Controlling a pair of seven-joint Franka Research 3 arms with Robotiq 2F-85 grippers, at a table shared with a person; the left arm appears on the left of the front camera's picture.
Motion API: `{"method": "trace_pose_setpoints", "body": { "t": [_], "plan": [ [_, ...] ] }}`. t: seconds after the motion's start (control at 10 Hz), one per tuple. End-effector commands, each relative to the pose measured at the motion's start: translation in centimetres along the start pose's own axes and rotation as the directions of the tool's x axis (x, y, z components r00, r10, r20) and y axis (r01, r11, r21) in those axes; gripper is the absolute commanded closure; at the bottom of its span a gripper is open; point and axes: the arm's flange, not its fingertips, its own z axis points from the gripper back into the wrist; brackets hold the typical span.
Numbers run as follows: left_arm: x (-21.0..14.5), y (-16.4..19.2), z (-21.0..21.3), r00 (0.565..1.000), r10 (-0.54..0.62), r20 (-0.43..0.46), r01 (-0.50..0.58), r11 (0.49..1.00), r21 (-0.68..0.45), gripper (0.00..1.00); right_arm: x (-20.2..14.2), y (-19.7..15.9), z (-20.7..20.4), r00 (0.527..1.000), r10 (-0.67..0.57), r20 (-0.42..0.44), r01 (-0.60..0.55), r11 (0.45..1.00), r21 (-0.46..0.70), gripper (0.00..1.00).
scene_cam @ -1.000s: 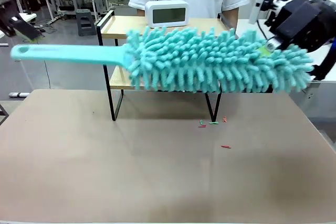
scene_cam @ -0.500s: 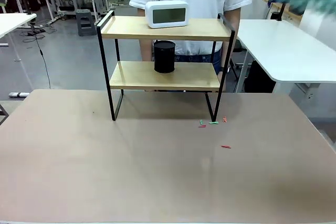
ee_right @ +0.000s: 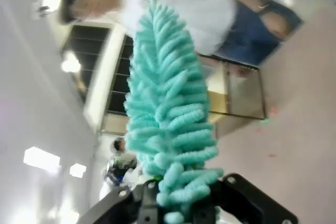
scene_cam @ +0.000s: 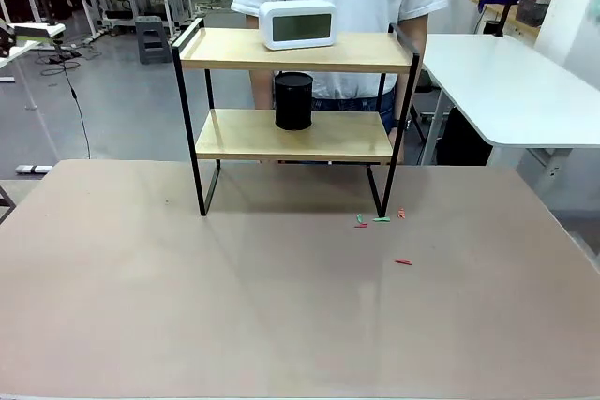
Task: Clean the shelf.
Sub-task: Hand the Duster back to the human.
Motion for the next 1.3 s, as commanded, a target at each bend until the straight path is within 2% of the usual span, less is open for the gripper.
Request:
{"method": "trace_pose_setpoints", "body": {
  "t": [0.0, 0.1, 0.2, 0.3, 0.4, 1.2],
  "plan": [
    [0.1, -0.4, 1.2, 0.999, -0.017, 0.030, 0.017, 1.000, 0.004, 0.00, -0.5, -1.9, -5.6, 0.987, -0.126, 0.103, 0.146, 0.964, -0.223, 1.00],
    [0.1, -0.4, 1.2, 0.999, -0.017, 0.030, 0.017, 1.000, 0.004, 0.00, 0.2, -3.8, -7.5, 0.981, -0.169, 0.097, 0.188, 0.953, -0.238, 1.00],
    [0.1, -0.4, 1.2, 0.999, -0.017, 0.030, 0.017, 1.000, 0.004, 0.00, 0.9, -5.4, -9.5, 0.976, -0.180, 0.124, 0.209, 0.930, -0.301, 1.00],
    [0.1, -0.4, 1.2, 0.999, -0.017, 0.030, 0.017, 1.000, 0.004, 0.00, 1.0, -5.9, -10.9, 0.979, -0.156, 0.131, 0.190, 0.928, -0.320, 1.00],
    [0.1, -0.4, 1.2, 0.999, -0.017, 0.030, 0.017, 1.000, 0.004, 0.00, -0.1, -5.9, -7.0, 0.988, -0.109, 0.111, 0.138, 0.943, -0.303, 1.00],
    [0.1, -0.4, 1.2, 0.999, -0.017, 0.030, 0.017, 1.000, 0.004, 0.00, -0.1, -5.9, -7.0, 0.988, -0.109, 0.111, 0.138, 0.943, -0.303, 1.00]
  ]
}}
